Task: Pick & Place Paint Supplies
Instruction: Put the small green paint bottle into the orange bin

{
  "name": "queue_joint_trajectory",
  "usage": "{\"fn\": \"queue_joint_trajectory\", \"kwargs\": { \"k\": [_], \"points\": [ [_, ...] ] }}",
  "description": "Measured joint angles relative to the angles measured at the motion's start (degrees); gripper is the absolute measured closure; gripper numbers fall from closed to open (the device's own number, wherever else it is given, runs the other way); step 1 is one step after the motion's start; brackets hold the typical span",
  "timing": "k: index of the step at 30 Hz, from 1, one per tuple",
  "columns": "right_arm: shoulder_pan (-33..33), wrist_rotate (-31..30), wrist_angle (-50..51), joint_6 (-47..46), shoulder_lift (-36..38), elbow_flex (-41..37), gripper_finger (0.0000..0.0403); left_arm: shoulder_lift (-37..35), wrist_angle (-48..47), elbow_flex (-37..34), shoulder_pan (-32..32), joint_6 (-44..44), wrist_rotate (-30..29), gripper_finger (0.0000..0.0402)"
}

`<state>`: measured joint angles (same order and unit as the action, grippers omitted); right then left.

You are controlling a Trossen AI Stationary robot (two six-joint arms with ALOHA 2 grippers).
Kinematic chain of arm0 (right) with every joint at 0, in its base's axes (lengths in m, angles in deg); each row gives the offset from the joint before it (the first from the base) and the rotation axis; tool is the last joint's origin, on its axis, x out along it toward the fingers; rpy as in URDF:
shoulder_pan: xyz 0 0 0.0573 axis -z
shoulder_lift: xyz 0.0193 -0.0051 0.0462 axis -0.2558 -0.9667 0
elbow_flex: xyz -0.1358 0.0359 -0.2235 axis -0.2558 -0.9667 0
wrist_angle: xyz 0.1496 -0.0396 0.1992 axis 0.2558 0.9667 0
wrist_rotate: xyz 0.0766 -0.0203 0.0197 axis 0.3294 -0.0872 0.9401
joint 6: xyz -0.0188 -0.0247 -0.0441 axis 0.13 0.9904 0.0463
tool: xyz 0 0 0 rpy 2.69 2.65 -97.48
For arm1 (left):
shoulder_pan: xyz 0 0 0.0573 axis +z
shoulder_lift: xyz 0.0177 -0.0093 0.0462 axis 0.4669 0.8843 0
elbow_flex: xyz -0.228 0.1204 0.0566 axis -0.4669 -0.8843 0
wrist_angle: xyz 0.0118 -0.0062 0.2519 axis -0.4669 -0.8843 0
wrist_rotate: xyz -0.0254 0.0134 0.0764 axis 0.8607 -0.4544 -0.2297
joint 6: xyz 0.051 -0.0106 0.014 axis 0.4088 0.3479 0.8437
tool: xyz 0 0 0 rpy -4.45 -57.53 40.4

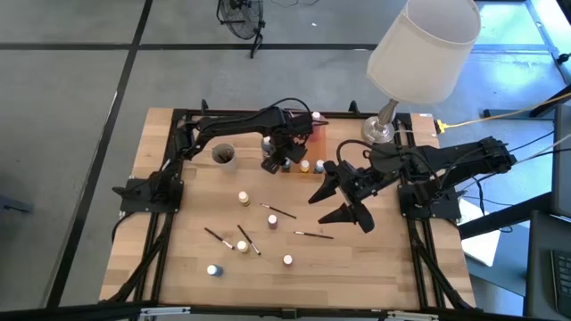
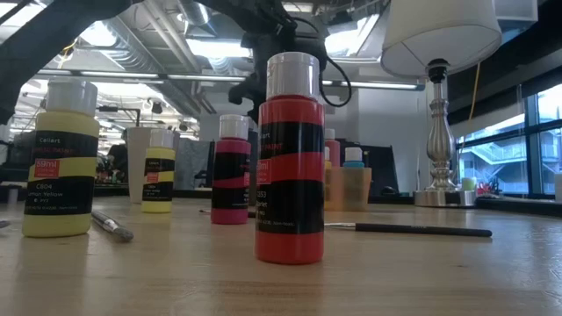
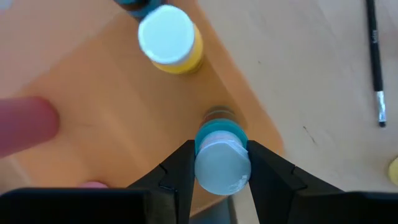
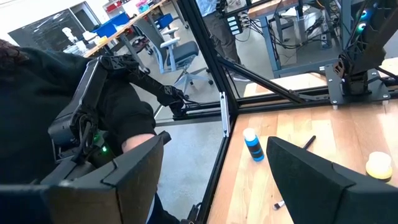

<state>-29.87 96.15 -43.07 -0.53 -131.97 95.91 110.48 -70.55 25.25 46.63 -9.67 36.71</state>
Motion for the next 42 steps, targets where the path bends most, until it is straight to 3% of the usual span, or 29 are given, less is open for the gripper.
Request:
{"fn": "queue_joint_trajectory", "kwargs": {
  "k": [5, 33, 42],
  "points": [
    [0.0, 0.0, -0.02, -0.14, 0.0, 0.0, 0.0112, 0.0, 0.71, 0.0, -0.01, -0.46, -3.88, 0.0284],
    [-0.09, 0.04, 0.65, -0.15, 0.0, 0.0, 0.0112, 1.67, -0.42, 0.13, -1.41, -2.42, 0.23, 0.0284],
    [-0.09, 0.04, 0.64, -0.14, 0.0, 0.0, 0.0112, 2.05, -1.21, -0.04, -1.98, -5.0, 0.28, 0.0224]
  ]
}}
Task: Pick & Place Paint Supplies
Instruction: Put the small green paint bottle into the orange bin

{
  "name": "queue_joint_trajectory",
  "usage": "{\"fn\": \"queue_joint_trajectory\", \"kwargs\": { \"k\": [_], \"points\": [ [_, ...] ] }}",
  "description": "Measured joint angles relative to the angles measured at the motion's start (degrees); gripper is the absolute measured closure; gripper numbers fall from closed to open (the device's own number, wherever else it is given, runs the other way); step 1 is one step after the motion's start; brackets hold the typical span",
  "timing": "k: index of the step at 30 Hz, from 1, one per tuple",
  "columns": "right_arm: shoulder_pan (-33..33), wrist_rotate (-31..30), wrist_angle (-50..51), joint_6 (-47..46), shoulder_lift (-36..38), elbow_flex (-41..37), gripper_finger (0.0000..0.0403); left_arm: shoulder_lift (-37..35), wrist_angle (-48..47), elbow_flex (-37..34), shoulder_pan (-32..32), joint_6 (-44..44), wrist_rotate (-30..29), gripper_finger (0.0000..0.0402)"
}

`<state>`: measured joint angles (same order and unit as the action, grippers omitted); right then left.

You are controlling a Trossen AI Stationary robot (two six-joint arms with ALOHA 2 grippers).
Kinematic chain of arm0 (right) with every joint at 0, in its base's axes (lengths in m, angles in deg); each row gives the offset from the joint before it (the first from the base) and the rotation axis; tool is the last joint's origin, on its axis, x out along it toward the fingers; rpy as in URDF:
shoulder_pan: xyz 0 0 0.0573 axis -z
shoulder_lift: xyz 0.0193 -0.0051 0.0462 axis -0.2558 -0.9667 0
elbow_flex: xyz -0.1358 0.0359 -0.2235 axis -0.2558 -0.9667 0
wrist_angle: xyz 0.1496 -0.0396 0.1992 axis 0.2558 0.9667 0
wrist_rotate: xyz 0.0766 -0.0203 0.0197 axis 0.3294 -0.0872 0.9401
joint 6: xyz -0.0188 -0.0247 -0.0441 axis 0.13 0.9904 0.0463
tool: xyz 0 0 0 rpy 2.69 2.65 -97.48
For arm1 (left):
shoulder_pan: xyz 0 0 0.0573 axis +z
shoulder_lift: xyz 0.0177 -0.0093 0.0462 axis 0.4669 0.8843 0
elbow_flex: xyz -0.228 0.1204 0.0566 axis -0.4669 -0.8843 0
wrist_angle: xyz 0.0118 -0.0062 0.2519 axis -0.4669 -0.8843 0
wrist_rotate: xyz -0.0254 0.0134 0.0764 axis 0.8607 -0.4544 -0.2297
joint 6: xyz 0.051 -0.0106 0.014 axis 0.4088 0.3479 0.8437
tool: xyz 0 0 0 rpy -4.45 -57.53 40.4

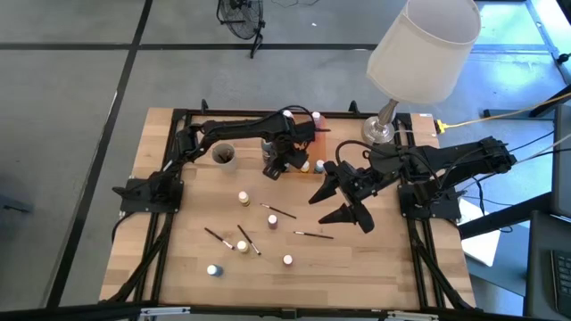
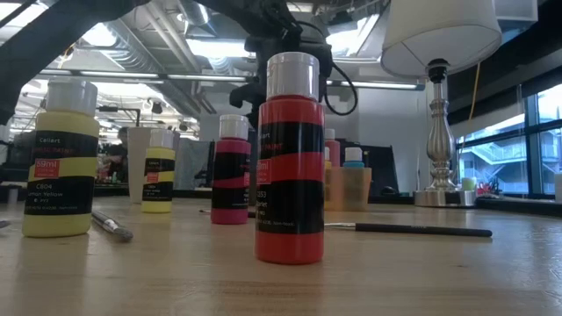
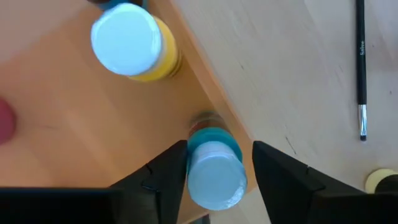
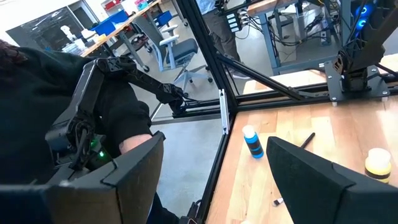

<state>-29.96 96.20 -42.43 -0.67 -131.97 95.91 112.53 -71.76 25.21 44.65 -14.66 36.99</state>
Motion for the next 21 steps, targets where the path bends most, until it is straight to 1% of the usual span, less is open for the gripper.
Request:
{"fn": "queue_joint_trajectory", "kwargs": {
  "k": [3, 6, 14, 21],
  "points": [
    [0.0, 0.0, -0.14, 0.0, 0.0, 0.0, 0.0112, -0.01, -0.23, 0.0, -0.22, -0.02, -0.11, 0.0215],
    [0.0, 0.0, -0.3, 0.0, 0.0, 0.0, 0.0112, -0.03, -0.44, 0.0, -0.42, -0.01, -1.52, 0.0209],
    [-0.02, -0.9, -0.57, 0.0, 0.0, 0.0, 0.0112, -0.17, -0.59, 0.0, -0.7, -3.86, -3.47, 0.0193],
    [0.99, -1.86, -0.92, 0.0, 0.0, 0.0, 0.0112, -0.2, -0.07, 0.0, -0.68, -5.38, -7.64, 0.0164]
  ]
}}
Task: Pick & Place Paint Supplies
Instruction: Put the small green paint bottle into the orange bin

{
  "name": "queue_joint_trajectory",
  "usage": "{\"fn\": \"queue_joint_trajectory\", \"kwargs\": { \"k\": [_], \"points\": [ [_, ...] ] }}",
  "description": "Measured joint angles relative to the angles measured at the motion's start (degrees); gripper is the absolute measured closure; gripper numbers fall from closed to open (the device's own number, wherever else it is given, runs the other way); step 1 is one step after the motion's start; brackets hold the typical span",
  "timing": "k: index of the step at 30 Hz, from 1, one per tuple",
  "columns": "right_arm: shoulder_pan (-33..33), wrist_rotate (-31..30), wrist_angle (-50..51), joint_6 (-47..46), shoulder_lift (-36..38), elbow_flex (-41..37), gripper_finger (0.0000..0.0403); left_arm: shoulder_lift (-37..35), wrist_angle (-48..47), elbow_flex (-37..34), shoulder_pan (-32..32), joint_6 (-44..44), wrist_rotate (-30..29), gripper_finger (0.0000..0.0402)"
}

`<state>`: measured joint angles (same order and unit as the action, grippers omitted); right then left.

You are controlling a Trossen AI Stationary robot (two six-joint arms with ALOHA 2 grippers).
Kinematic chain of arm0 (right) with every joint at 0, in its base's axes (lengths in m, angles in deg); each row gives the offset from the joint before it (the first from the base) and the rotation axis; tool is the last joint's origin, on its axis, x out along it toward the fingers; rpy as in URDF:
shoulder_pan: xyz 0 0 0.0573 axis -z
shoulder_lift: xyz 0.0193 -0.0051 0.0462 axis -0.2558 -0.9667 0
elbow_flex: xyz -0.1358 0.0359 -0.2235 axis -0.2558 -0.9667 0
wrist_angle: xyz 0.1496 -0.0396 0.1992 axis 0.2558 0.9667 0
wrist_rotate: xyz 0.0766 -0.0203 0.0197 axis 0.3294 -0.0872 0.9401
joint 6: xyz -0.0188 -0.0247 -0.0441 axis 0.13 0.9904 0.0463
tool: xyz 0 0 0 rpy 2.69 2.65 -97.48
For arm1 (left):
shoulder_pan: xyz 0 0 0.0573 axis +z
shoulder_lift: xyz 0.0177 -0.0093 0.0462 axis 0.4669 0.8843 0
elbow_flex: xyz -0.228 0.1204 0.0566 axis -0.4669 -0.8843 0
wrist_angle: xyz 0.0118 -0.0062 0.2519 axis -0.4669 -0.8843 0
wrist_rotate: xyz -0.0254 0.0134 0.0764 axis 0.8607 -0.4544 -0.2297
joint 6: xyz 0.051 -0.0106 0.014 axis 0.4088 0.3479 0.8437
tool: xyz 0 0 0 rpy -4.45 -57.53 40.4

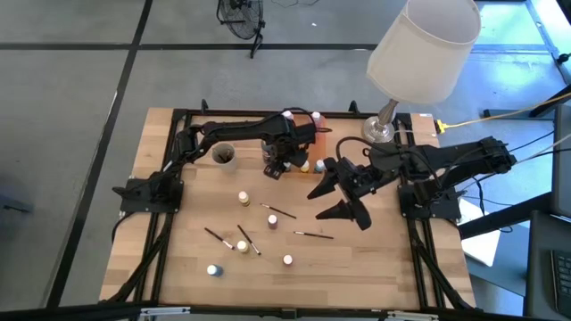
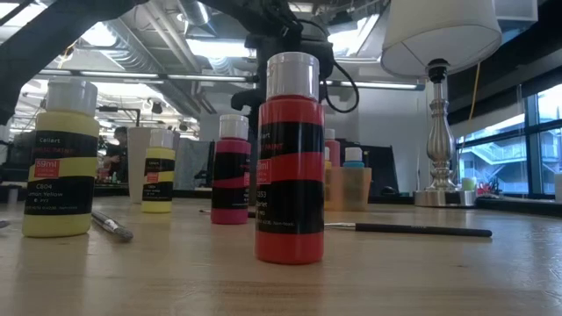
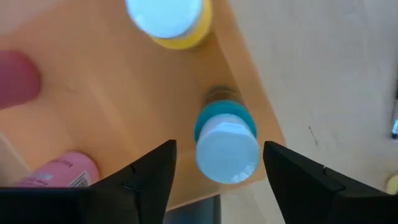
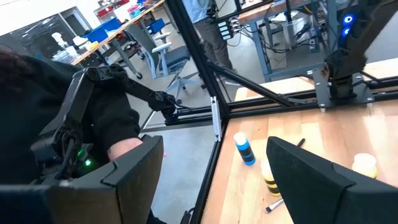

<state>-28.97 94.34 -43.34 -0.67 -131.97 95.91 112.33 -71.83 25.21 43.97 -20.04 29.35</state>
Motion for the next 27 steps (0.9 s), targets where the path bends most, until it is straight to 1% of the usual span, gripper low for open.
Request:
{"fn": "queue_joint_trajectory", "kwargs": {
  "k": [4, 8, 10, 14, 19, 27],
  "points": [
    [1.07, -0.13, -0.11, -0.04, 0.0, 0.0, 0.0112, -0.04, 0.89, 0.0, -0.15, -1.92, -0.72, 0.0146],
    [1.99, -0.11, -0.22, -0.09, 0.0, 0.0, 0.0112, -0.04, 0.87, 0.0, -0.8, -1.94, -4.46, 0.0134],
    [2.36, -0.09, -0.24, -0.13, 0.0, 0.0, 0.0112, -0.04, 0.62, 0.28, -1.17, -1.94, -5.32, 0.0131],
    [2.95, 0.09, -0.22, -0.24, 0.0, 0.0, 0.0112, -0.13, 0.59, 1.32, -1.68, -1.94, -5.97, 0.013],
    [3.81, 1.11, -0.16, -0.24, 0.0, 0.0, 0.0112, -0.29, 0.21, 1.53, -1.9, -1.94, -9.98, 0.013],
    [4.62, 1.89, 0.27, -0.03, 0.0, 0.0, 0.0112, -0.55, -0.62, 1.57, -1.93, -2.03, -10.53, 0.0131]
  ]
}}
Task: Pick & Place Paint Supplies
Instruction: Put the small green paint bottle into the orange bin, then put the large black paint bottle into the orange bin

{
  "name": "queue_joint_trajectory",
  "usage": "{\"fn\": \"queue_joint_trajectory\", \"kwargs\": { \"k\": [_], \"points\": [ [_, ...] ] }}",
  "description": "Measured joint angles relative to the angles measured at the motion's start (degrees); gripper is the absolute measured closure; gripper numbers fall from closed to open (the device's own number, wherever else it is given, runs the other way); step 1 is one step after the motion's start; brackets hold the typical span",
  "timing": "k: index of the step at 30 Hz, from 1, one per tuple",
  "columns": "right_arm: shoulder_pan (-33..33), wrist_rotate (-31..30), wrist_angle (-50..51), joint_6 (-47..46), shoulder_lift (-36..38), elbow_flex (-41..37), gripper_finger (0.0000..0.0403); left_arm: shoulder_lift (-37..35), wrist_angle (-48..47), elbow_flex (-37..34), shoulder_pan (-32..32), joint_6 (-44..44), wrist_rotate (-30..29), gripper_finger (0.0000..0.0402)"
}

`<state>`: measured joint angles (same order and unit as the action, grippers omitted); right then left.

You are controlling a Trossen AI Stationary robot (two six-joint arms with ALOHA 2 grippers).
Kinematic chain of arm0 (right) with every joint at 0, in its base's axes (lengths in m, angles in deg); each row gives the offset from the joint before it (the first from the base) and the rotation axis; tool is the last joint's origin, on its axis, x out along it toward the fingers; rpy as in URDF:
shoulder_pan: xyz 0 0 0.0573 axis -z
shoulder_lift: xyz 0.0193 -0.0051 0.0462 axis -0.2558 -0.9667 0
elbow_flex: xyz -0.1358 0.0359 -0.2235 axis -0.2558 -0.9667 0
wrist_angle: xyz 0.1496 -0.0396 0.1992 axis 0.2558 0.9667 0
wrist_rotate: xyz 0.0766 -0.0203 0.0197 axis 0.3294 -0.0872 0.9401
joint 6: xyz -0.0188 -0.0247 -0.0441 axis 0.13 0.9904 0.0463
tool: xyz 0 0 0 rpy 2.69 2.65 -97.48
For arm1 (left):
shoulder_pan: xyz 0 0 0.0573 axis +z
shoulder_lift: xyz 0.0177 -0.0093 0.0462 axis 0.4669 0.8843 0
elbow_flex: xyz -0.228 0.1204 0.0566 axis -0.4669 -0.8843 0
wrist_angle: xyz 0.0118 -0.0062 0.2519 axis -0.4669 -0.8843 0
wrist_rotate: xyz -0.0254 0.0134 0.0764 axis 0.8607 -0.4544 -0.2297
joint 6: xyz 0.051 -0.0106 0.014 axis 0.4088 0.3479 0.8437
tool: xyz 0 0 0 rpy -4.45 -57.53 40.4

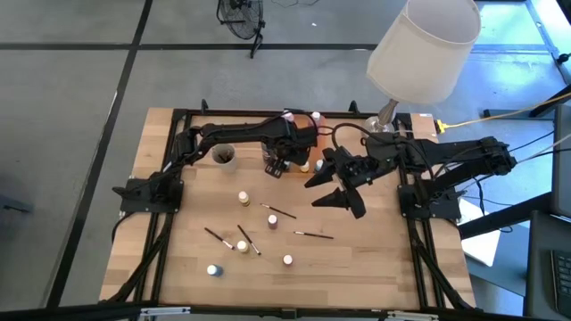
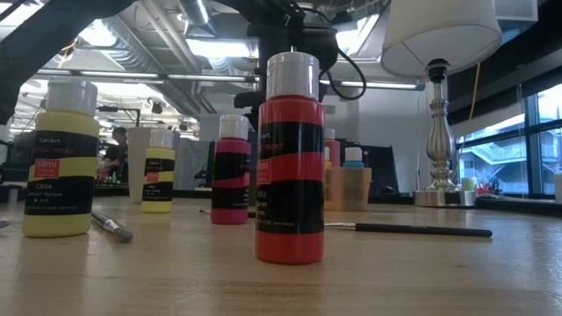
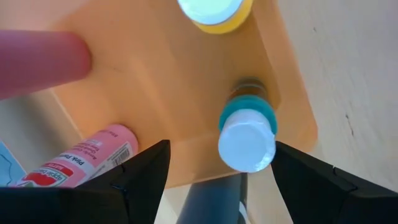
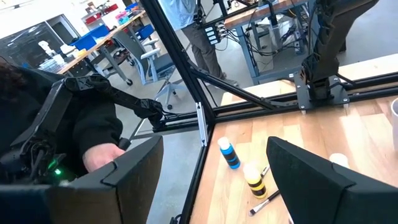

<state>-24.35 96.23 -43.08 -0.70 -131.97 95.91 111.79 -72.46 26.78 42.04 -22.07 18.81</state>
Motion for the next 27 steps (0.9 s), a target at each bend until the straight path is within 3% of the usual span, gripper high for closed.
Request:
{"fn": "queue_joint_trajectory", "kwargs": {
  "k": [10, 27],
  "points": [
    [0.49, 1.21, 0.09, 0.58, 0.0, 0.0, 0.0112, -1.8, 0.16, 0.0, -0.27, 0.5, -0.16, 0.0131],
    [0.45, 1.69, -1.79, 1.14, 0.0, 0.0, 0.0112, -6.9, -0.79, 0.07, -3.07, 2.96, -8.72, 0.0136]
  ]
}}
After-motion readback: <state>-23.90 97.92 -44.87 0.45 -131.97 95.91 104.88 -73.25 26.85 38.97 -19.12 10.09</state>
